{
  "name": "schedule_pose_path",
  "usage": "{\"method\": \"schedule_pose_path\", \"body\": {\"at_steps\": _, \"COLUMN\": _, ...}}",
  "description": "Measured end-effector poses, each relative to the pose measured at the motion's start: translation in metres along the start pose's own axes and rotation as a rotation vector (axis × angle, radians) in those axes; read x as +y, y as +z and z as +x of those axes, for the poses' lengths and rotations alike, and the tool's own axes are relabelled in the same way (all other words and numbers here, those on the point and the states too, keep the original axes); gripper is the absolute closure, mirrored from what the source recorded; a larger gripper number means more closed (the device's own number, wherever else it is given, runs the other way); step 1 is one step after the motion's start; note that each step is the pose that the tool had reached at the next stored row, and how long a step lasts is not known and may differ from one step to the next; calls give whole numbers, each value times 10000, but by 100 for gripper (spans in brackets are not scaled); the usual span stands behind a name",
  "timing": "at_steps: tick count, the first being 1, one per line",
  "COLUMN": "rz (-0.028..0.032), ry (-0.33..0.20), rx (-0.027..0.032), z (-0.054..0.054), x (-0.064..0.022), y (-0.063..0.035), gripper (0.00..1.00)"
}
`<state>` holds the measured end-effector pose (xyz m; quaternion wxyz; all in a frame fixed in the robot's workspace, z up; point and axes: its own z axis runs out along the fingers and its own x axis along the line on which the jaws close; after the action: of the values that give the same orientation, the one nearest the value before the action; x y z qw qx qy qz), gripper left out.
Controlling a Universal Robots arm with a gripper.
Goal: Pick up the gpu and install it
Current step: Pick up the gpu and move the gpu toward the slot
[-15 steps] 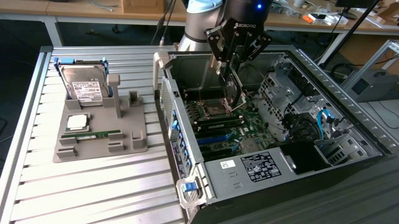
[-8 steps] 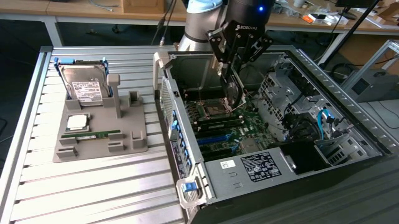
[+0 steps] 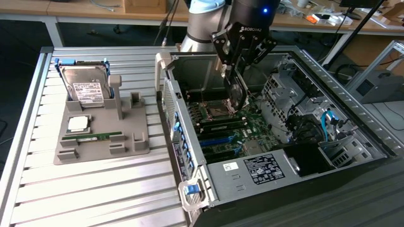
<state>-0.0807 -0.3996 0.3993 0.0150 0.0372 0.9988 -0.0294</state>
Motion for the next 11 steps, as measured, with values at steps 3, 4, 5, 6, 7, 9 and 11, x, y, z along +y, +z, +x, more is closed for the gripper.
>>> {"method": "schedule_pose_path", "body": {"at_steps": 3, "rz": 0, "ry": 0, "rx": 0, "z": -11, "x": 0, "y": 9, "gripper": 73}}
{"method": "schedule_pose_path", "body": {"at_steps": 4, "rz": 0, "ry": 0, "rx": 0, "z": -15, "x": 0, "y": 12, "gripper": 73}}
{"method": "schedule_pose_path", "body": {"at_steps": 5, "rz": 0, "ry": 1, "rx": 0, "z": -19, "x": 1, "y": 15, "gripper": 73}}
{"method": "schedule_pose_path", "body": {"at_steps": 6, "rz": 0, "ry": 0, "rx": 0, "z": -24, "x": 1, "y": 18, "gripper": 73}}
{"method": "schedule_pose_path", "body": {"at_steps": 7, "rz": 0, "ry": 0, "rx": 0, "z": -28, "x": 1, "y": 22, "gripper": 73}}
{"method": "schedule_pose_path", "body": {"at_steps": 9, "rz": 0, "ry": 0, "rx": 0, "z": -38, "x": 1, "y": 30, "gripper": 73}}
{"method": "schedule_pose_path", "body": {"at_steps": 11, "rz": 0, "ry": 1, "rx": 0, "z": -48, "x": 1, "y": 38, "gripper": 73}}
